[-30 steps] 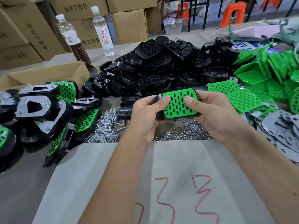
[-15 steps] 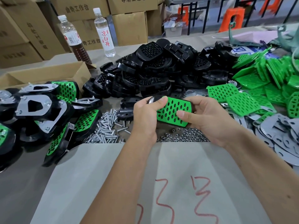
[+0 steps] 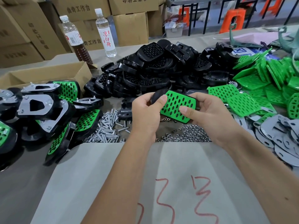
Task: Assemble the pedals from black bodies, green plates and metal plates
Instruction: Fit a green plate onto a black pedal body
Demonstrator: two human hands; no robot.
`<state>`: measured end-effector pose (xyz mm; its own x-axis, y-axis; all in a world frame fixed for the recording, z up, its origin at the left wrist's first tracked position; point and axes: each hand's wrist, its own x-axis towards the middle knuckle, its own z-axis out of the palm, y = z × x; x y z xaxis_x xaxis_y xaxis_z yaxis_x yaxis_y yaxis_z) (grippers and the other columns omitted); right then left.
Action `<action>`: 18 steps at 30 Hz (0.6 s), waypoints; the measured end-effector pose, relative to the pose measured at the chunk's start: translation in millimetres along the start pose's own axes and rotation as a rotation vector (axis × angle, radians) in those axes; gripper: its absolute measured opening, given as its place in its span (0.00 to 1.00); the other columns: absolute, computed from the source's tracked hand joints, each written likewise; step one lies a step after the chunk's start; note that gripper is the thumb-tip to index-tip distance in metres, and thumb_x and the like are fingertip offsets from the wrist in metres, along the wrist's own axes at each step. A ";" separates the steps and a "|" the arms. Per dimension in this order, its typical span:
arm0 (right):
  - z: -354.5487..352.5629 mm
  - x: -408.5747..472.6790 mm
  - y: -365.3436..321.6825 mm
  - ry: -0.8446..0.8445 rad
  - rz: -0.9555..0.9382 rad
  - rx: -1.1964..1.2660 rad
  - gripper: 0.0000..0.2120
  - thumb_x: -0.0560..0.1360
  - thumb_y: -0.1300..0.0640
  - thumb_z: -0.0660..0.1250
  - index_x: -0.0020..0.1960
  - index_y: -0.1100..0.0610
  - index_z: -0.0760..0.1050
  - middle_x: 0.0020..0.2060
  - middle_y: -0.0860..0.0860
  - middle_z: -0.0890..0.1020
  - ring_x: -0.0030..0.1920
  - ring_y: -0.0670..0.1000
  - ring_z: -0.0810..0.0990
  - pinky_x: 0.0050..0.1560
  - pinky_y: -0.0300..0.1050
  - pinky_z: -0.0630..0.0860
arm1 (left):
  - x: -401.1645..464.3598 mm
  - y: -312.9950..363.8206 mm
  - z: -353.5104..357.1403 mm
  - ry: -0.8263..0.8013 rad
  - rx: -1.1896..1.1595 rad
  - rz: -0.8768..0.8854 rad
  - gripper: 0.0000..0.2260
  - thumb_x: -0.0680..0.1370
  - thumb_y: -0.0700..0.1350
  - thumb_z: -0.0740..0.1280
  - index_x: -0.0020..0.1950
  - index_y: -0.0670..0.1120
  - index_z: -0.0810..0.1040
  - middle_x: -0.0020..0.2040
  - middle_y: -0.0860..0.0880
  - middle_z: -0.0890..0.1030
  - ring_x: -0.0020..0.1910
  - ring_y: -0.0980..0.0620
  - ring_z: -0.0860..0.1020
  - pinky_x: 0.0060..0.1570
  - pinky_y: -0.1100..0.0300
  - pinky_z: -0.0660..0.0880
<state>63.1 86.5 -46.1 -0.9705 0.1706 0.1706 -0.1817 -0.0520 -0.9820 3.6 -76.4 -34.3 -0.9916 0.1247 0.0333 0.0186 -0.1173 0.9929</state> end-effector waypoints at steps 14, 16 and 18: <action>2.9 -5.8 -6.6 -0.080 0.085 0.035 0.16 0.74 0.54 0.71 0.55 0.65 0.82 0.49 0.62 0.87 0.47 0.60 0.87 0.48 0.57 0.84 | -0.4 4.0 -5.7 -0.172 0.118 0.107 0.04 0.80 0.38 0.71 0.50 0.45 0.86 0.38 0.54 0.83 0.40 0.56 0.80 0.46 0.50 0.81; 3.6 -5.5 -7.6 -0.116 0.167 0.108 0.18 0.77 0.53 0.68 0.59 0.65 0.82 0.54 0.63 0.86 0.51 0.61 0.86 0.52 0.57 0.82 | -1.3 2.2 -1.9 -0.158 0.151 0.172 0.03 0.79 0.41 0.72 0.51 0.45 0.86 0.39 0.54 0.83 0.40 0.57 0.79 0.44 0.58 0.78; 6.0 -6.3 -8.9 -0.093 0.179 0.171 0.19 0.78 0.53 0.67 0.60 0.67 0.82 0.56 0.64 0.85 0.53 0.63 0.85 0.54 0.57 0.81 | -1.8 0.6 1.6 -0.150 0.170 0.227 0.05 0.76 0.45 0.71 0.49 0.48 0.85 0.40 0.53 0.83 0.41 0.57 0.79 0.45 0.59 0.77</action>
<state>69.9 80.0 -37.9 -0.9985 0.0534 0.0095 -0.0220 -0.2401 -0.9705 5.6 -75.1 -33.6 -0.9300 0.2597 0.2600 0.2706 0.0056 0.9627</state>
